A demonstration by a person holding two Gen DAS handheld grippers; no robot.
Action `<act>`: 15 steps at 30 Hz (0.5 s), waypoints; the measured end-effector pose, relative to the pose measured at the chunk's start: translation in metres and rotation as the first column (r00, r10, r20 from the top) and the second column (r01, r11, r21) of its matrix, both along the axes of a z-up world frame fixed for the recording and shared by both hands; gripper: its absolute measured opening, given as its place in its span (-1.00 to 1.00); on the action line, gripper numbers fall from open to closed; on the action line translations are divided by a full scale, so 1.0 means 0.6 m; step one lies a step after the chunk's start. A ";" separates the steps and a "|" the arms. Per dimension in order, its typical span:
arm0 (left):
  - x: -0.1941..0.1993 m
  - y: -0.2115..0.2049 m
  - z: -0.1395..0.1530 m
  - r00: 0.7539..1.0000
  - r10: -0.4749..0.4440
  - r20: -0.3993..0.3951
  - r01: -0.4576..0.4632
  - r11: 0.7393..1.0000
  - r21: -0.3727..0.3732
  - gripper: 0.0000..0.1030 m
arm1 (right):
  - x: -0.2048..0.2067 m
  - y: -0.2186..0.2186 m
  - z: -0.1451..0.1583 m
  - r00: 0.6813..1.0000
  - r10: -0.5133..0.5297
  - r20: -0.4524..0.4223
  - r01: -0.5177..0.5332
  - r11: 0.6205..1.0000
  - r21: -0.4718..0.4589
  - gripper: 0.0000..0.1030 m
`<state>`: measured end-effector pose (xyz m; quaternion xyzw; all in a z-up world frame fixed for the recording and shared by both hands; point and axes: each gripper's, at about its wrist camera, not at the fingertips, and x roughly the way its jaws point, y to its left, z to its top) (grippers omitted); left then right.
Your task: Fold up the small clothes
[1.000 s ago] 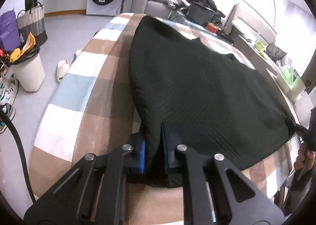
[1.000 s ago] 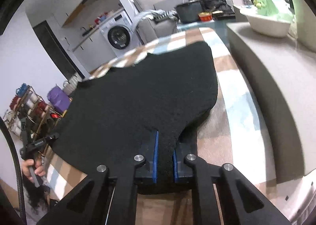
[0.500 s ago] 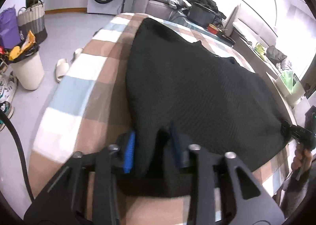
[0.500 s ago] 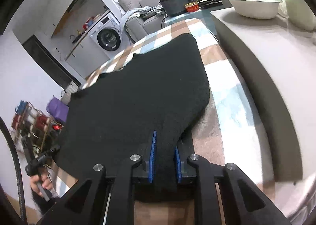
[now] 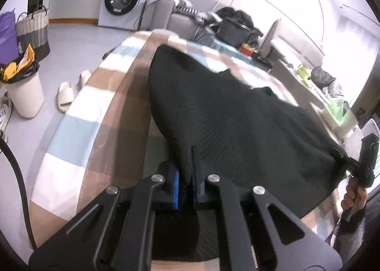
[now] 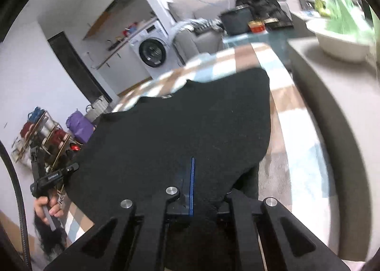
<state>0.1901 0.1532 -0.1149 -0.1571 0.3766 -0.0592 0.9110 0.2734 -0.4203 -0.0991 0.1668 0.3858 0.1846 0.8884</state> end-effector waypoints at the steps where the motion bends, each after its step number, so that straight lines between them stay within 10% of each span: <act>1: 0.001 0.001 0.002 1.000 0.004 0.003 -0.004 1.000 0.004 -0.91 | 0.002 -0.002 -0.004 1.000 -0.017 -0.019 0.017 0.999 -0.030 -0.87; 11: 0.025 0.022 -0.045 0.994 0.035 -0.102 -0.036 0.999 -0.006 -0.84 | 0.021 -0.027 -0.043 0.984 -0.068 -0.164 0.062 0.997 -0.042 -0.77; 15: 0.039 0.023 -0.034 0.995 0.039 -0.093 -0.041 0.999 -0.020 -0.18 | 0.039 -0.039 -0.041 0.981 -0.077 -0.177 0.080 0.997 0.006 -0.68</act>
